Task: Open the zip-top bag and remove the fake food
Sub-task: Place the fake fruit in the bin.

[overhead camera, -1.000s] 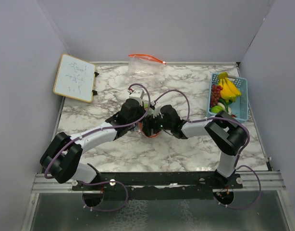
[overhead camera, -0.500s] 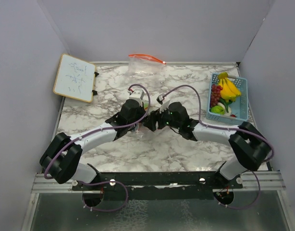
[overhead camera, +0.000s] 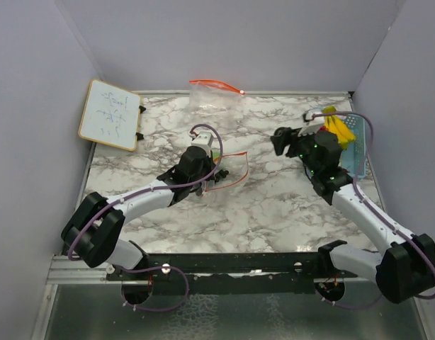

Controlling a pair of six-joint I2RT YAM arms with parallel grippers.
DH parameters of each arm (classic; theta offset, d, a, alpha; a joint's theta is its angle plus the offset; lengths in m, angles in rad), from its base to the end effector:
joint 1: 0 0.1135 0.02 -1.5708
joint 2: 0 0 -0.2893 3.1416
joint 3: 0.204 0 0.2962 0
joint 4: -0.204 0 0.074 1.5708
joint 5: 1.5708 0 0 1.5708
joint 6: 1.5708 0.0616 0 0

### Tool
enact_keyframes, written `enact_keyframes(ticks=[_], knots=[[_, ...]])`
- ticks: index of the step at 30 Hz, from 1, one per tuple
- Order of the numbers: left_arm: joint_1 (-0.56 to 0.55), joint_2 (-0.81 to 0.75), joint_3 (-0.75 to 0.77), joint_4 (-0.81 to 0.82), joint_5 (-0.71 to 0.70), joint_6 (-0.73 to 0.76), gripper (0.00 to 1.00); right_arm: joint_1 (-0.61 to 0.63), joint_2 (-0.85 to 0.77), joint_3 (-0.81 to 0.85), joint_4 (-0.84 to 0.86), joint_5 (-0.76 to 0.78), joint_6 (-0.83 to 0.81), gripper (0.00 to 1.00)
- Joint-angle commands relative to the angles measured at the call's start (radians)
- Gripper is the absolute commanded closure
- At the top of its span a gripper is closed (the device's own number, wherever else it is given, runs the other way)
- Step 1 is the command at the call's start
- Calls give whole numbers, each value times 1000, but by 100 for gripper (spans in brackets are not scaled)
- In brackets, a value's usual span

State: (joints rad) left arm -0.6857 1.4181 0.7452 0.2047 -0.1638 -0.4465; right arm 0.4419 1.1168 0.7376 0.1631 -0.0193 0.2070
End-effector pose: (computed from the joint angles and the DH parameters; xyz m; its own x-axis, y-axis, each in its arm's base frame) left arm 0.2854 -0.2205 0.2048 -0.5362 -0.1118 -0.8367 0.3111 0.8953 -0.3190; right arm 0.2862 0.1367 0.2928 -0.2811 0.0944 -0.9550 -0.3953 0.8954 0.2048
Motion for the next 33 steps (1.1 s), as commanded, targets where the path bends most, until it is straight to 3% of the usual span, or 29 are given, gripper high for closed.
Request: enact_keyframes(ticks=[1, 5, 9, 16, 28, 29, 30, 32, 33], knots=[[-5, 21, 27, 28, 30, 3, 100, -271, 17, -5, -76, -13, 27, 53], [-4, 10, 31, 24, 31, 6, 100, -400, 70, -25, -34, 62, 85, 53], [-5, 11, 36, 18, 32, 7, 100, -422, 142, -69, 10, 172, 127, 53], [-4, 16, 22, 24, 29, 6, 100, -434, 126, -143, 58, 290, 163, 53], [-4, 45, 81, 7, 70, 18, 100, -631, 9, -217, 70, 275, 287, 52], [-5, 44, 85, 4, 72, 19, 100, -635, 7, -225, 76, 281, 275, 48], [-4, 36, 88, 0, 70, 19, 100, -637, 14, -226, 86, 282, 250, 38], [-5, 15, 80, -7, 55, 19, 100, -637, 46, -210, 79, 285, 221, 8], [-4, 0, 69, -5, 46, 14, 100, -637, 59, -199, 65, 278, 217, 1]])
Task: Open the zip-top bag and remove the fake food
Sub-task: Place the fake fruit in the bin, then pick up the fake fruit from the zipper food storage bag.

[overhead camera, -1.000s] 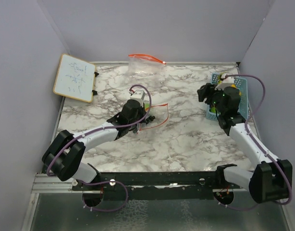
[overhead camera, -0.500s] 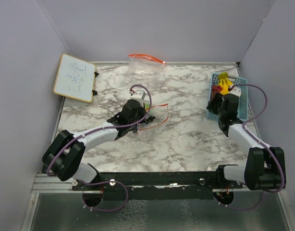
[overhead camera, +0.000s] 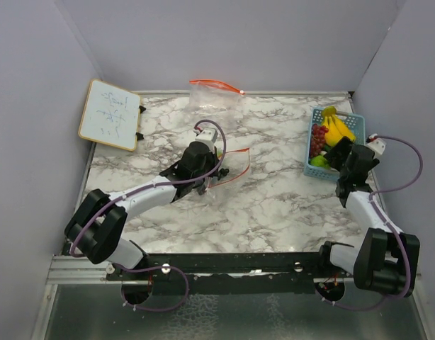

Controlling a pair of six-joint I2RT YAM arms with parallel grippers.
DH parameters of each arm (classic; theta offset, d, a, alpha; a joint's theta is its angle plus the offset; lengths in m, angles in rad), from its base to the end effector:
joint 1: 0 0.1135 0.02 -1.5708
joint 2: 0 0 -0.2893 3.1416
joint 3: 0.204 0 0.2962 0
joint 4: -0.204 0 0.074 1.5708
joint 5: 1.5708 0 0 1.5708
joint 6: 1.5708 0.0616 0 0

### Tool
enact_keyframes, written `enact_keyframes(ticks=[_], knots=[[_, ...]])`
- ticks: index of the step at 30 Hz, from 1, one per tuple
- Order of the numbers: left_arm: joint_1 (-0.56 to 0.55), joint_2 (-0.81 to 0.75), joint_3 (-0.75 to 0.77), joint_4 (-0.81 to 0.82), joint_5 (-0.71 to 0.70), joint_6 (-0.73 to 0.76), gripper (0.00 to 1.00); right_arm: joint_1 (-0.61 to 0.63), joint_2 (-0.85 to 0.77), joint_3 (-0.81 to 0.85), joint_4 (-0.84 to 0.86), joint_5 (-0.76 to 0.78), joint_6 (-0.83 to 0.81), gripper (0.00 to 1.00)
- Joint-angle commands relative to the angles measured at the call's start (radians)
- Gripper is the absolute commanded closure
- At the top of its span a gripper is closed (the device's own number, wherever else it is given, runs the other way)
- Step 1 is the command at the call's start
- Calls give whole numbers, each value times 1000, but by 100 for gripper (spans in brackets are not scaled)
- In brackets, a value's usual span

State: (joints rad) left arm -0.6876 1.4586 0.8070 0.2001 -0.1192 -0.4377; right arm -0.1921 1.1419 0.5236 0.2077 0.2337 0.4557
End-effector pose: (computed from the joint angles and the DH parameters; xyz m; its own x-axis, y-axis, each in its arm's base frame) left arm 0.2954 -0.2331 0.2138 -0.5374 -0.1032 -0.8370 0.3530 0.8738 -0.3344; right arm 0.2855 -0.0701 0.2039 -0.1784 0.4708 -0.8640 0.5264 0.7875 0.3205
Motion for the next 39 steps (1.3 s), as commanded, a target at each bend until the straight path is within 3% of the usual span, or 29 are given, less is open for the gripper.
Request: enact_keyframes(ticks=[1, 6, 10, 15, 21, 26, 33, 39], knots=[[-2, -54, -5, 1, -4, 3, 100, -4, 35, 17, 18, 6, -33, 0], [-2, -93, -47, -5, -32, -4, 100, -3, -60, -5, 65, -135, -78, 1], [-1, -84, -61, 4, -33, -6, 100, 9, -100, 56, -37, -266, -63, 0], [-3, -61, -62, 26, -28, -12, 100, 187, -137, 61, 40, -455, -52, 22], [-3, -50, -59, 37, -21, -19, 100, 537, 28, 148, 77, -498, -65, 54], [-3, -54, -67, 31, -26, -20, 100, 735, 187, 227, 125, -511, -77, 74], [-3, -40, -72, 35, -37, -26, 100, 857, 428, 308, 157, -562, -89, 79], [-3, -68, -79, 26, -51, -22, 100, 874, 576, 330, 197, -532, -55, 80]])
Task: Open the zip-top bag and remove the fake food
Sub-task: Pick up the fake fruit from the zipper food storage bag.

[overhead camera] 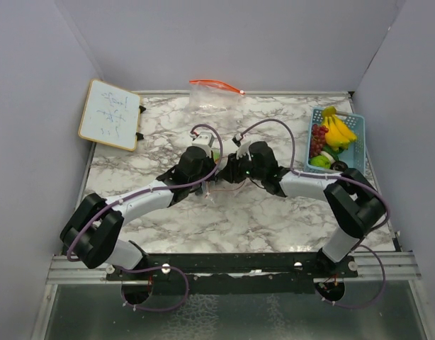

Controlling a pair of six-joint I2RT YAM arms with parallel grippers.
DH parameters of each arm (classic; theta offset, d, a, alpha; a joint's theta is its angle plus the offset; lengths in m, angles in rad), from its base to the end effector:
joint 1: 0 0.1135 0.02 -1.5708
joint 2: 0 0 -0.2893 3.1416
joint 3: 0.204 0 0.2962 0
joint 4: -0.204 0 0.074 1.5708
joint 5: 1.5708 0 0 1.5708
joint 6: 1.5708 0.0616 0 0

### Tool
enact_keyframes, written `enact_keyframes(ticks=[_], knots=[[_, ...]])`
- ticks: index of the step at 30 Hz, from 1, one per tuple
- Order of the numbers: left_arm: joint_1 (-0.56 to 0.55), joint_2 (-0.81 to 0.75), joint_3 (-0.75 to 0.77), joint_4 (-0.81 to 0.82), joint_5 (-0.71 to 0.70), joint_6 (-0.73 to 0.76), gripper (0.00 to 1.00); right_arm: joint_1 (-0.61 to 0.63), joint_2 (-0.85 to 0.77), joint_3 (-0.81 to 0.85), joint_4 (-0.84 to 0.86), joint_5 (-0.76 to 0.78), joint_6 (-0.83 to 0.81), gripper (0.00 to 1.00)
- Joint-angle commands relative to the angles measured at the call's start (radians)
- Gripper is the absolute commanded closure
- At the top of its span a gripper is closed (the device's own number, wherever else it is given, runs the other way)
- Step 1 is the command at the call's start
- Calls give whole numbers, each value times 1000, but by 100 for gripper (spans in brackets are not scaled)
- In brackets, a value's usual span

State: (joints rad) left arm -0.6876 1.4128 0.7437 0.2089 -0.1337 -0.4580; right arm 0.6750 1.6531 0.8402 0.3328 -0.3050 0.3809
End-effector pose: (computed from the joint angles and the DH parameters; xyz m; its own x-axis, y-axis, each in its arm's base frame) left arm 0.2836 -0.2223 0.2064 -0.5452 -0.1193 -0.8298 0.3297 0.8796 -0.3431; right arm 0.3042 0.2672 0.1711 -0.6336 -0.0530 -0.7718 -0.6123 0.6441 0.4585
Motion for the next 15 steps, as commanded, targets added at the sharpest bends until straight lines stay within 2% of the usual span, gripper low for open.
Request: enact_keyframes(ticks=[1, 6, 9, 11, 15], knots=[[-3, -29, -20, 13, -42, 0, 100, 7, 81, 5, 87, 11, 33, 80], [-3, -47, -40, 9, -56, 1, 100, 24, 172, -30, 185, 32, 78, 80], [-3, -40, -40, 7, -44, 3, 100, 32, 209, -24, 218, 57, 92, 76], [-3, -47, -38, -6, -43, 12, 88, 32, 219, -31, 260, 69, 101, 73], [-1, -99, -51, -47, -129, 22, 47, 32, 230, -16, 273, 101, 107, 71]])
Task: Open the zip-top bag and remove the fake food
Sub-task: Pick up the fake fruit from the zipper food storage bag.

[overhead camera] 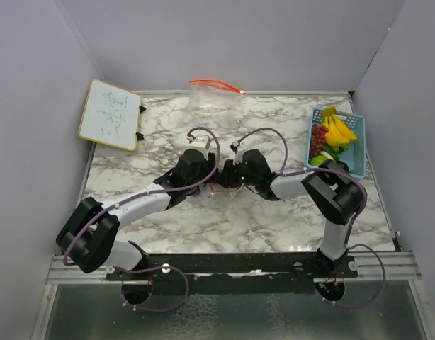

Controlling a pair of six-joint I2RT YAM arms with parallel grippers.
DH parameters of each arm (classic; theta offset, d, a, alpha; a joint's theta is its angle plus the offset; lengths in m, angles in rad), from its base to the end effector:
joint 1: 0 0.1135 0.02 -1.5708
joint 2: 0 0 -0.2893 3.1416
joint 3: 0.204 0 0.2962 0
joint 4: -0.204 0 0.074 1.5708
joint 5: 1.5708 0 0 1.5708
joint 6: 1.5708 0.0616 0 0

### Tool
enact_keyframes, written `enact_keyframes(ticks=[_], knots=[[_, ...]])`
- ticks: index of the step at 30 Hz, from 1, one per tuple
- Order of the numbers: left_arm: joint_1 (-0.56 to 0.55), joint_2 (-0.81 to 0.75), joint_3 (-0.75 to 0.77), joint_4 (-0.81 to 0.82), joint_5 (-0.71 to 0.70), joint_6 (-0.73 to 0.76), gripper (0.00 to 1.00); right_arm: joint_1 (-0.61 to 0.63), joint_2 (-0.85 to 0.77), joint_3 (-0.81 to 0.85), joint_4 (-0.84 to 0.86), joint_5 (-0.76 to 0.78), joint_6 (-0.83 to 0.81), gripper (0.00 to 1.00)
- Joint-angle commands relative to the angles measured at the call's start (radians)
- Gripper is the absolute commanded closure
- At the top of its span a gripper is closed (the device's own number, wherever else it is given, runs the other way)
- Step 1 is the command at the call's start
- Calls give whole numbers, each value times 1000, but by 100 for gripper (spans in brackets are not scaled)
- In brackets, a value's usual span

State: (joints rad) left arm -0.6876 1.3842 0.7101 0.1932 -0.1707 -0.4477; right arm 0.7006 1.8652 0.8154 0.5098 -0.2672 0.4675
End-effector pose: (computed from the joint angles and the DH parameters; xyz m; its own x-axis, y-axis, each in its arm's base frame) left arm 0.2770 -0.2139 0.2013 -0.5426 -0.1064 -0.8332 0.3042 0.8997 -0.3130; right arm 0.3066 0.2798 0.1001 -0.7091 -0.0294 -0.7045 -0.5325 0.6773 0.5077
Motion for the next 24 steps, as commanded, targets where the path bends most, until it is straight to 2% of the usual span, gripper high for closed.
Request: enact_keyframes(ticks=[1, 3, 5, 9, 11, 12, 14, 16, 18, 22, 24], knots=[[4, -86, -21, -43, -118, 13, 40, 6, 23, 14, 94, 69, 19, 71], [24, -117, -31, -63, -142, 8, 31, 6, 23, 11, 99, 77, 19, 71], [46, -146, -41, -79, -166, -6, 26, 6, 21, 2, 116, 82, 18, 71], [65, -198, -73, -82, -237, -62, 27, 7, 19, -5, 122, 97, 14, 68], [74, -188, -88, -70, -256, -76, 36, 7, 17, -11, 129, 97, 15, 66], [79, -171, -91, -71, -260, -82, 47, 6, 15, -14, 134, 96, 17, 65], [85, -126, -94, -65, -255, -89, 77, 6, 10, -19, 139, 94, 18, 64], [85, -85, -104, -34, -230, -93, 94, 7, 2, -23, 141, 93, 19, 64], [85, -45, -120, 15, -194, -92, 100, 6, -6, -29, 148, 90, 17, 64], [85, 23, -124, 52, -176, -98, 100, 6, -22, -40, 157, 85, 11, 63], [85, 45, -123, 65, -166, -95, 100, 7, -25, -44, 161, 83, 5, 59]])
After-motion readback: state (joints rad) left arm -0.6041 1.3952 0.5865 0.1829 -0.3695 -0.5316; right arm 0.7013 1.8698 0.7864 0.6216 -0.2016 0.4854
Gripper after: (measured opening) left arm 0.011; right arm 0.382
